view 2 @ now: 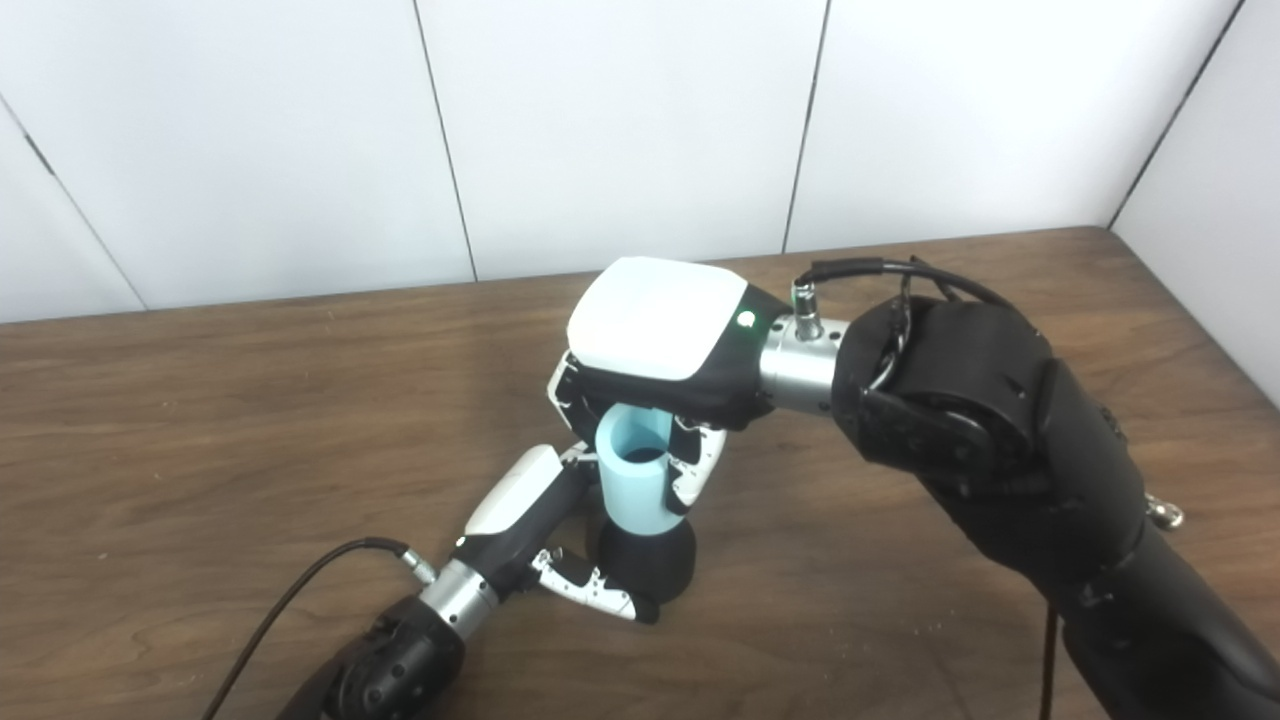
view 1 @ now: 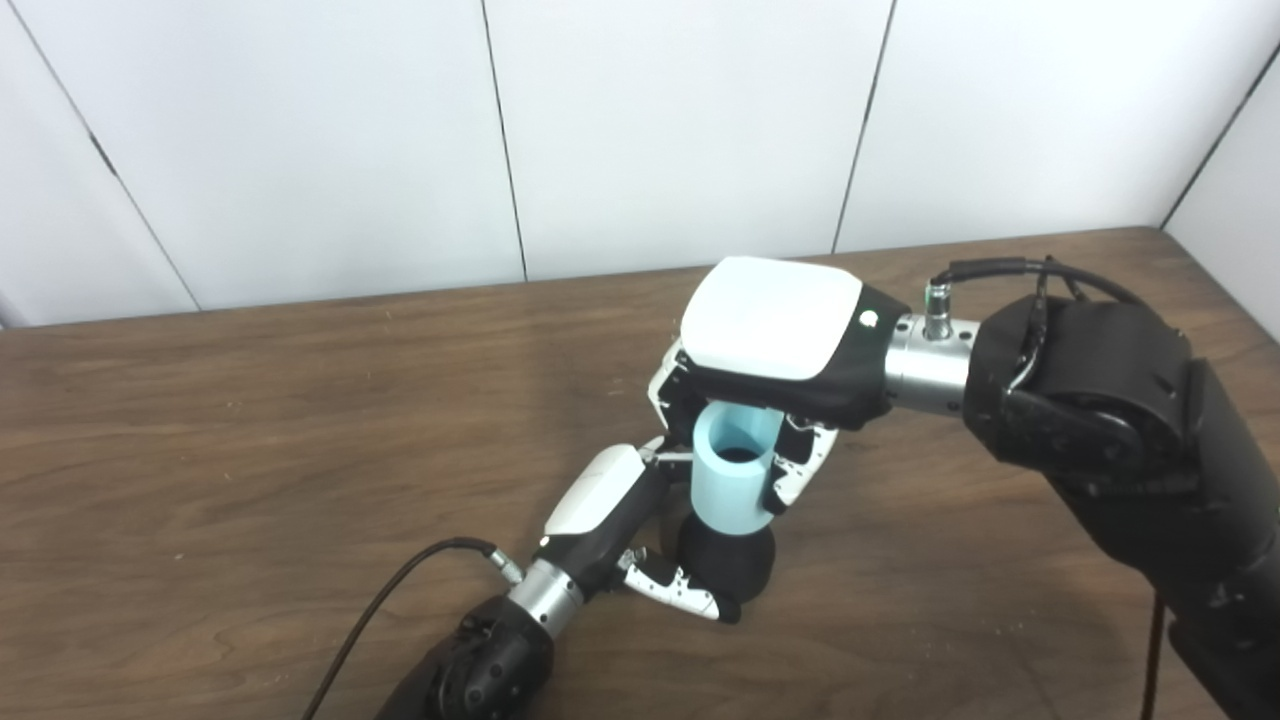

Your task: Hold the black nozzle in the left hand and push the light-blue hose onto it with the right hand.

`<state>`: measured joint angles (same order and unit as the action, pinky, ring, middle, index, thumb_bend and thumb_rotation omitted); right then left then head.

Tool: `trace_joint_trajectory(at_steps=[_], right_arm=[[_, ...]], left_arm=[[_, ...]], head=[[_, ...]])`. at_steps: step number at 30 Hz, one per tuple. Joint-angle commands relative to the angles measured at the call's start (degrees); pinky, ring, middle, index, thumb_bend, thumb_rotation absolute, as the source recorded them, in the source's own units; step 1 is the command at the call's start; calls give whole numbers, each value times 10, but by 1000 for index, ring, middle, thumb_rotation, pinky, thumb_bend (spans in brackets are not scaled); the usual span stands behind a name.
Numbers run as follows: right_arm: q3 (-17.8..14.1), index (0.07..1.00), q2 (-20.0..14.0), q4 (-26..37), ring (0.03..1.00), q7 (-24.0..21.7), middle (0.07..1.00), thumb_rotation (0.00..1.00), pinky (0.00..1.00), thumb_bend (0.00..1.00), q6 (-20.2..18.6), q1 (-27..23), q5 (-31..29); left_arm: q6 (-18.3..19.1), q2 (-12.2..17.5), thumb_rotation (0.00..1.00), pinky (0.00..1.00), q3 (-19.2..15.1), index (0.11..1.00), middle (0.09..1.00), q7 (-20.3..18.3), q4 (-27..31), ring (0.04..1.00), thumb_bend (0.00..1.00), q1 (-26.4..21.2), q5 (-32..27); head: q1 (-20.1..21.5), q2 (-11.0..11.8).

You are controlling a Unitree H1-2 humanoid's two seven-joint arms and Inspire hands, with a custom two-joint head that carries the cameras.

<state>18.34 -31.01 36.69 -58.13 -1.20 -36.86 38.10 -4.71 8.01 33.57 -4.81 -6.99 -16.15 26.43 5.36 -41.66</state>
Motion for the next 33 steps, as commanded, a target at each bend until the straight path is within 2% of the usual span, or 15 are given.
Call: trace_joint_trajectory(at_steps=[1,6,10,12,14,21,25,30,33], right_arm=[[1,464,-15,-14,430,2,529,0,353,518,10,-2,5],[3,482,-13,-14,417,-1,517,0,315,518,4,-1,10],[3,483,-13,-12,419,-4,519,0,321,518,-1,4,10],[4,512,-13,-9,378,-5,465,0,243,516,-6,7,9],[2,518,-12,-5,369,-4,450,0,221,515,-9,10,2],[4,513,-10,9,394,-10,477,0,273,520,-24,6,-2],[4,474,-13,12,433,-5,507,0,329,520,-19,5,-3],[-6,516,-15,4,416,25,465,0,334,520,3,19,-19],[-7,503,-15,4,425,31,485,0,349,520,6,23,-15]], left_arm=[[54,17,0,958,24,443,547,-63,-31,729,515,42,26],[54,17,0,954,25,442,547,-62,-32,729,515,41,26],[54,17,0,952,25,442,547,-62,-31,729,515,41,26],[53,18,0,951,25,442,547,-63,-31,729,515,41,27],[53,19,0,950,25,443,547,-63,-32,729,515,41,27],[53,19,0,955,25,443,547,-63,-31,729,515,41,28],[53,19,0,957,26,442,547,-62,-33,729,515,40,28],[54,19,0,957,25,442,547,-63,-31,729,515,40,28],[54,20,0,955,25,442,547,-64,-30,729,515,41,27]], head=[[1,-1],[0,-2],[0,-2],[1,-3],[1,-3],[2,-2],[1,-2],[1,-3],[1,-3]])
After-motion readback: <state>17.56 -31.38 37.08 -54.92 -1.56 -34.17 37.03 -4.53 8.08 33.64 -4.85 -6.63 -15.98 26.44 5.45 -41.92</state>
